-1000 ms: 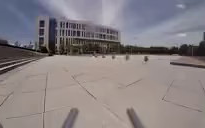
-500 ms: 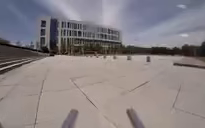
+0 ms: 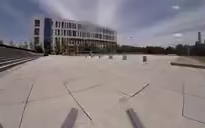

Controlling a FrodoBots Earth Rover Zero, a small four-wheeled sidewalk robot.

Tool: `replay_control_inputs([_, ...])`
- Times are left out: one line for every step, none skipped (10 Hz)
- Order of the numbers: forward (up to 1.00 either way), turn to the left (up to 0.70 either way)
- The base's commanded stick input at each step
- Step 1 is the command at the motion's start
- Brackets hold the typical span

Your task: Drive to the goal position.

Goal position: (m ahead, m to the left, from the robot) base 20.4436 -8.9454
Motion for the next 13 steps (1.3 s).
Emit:
replay_control_inputs([0.5, -0.41])
replay_control_inputs([0.5, -0.38])
replay_control_inputs([0.5, -0.35])
replay_control_inputs([0.5, -0.33])
replay_control_inputs([0.5, -0.3])
replay_control_inputs([0.5, -0.27])
replay_control_inputs([0.5, -0.24])
replay_control_inputs([0.5, -0.22])
replay_control_inputs([0.5, -0.19])
replay_control_inputs([0.5, -0.16])
replay_control_inputs([0.5, -0.14])
replay_control_inputs([0.5, -0.11])
replay_control_inputs([0.5, -0.08])
